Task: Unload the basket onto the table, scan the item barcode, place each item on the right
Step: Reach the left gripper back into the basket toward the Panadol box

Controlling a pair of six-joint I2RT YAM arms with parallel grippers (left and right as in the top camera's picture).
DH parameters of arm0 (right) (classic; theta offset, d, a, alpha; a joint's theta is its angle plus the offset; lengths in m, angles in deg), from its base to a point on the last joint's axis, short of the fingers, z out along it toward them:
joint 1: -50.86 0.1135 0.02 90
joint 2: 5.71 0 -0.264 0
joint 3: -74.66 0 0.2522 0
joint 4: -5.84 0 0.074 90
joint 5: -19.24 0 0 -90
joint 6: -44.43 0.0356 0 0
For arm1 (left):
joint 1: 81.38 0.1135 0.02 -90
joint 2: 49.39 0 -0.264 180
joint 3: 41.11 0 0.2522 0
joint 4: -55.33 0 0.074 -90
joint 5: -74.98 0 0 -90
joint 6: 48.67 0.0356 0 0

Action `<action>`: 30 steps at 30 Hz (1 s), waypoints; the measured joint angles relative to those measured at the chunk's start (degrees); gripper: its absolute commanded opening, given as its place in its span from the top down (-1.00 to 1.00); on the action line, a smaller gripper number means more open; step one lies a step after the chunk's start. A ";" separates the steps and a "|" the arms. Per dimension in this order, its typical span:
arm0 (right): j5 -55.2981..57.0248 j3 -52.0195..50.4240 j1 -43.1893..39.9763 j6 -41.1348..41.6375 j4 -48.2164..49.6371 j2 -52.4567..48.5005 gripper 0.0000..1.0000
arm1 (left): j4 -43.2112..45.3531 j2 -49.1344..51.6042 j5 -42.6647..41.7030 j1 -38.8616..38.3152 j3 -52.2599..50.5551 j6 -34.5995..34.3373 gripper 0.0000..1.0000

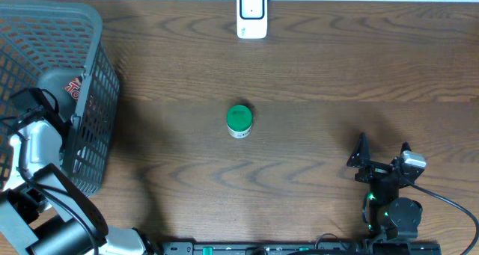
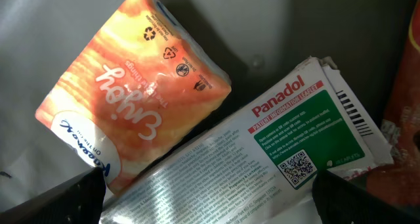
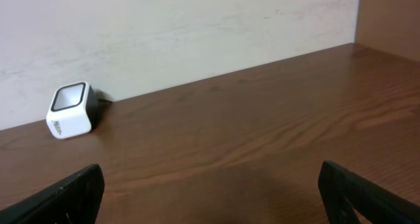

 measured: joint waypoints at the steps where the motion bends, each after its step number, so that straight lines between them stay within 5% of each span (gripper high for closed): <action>1: 0.00 0.00 0.00 0.00 0.00 0.00 -0.98 | -0.17 0.13 0.00 -0.02 0.13 0.00 -0.96; 23: 0.00 0.00 0.00 0.00 0.00 0.00 -0.98 | -8.61 2.08 -10.73 0.46 0.72 -5.07 -1.00; 30: 0.00 0.00 0.00 0.00 0.00 0.00 -0.99 | -11.63 2.08 -11.23 0.39 0.72 -5.55 -0.01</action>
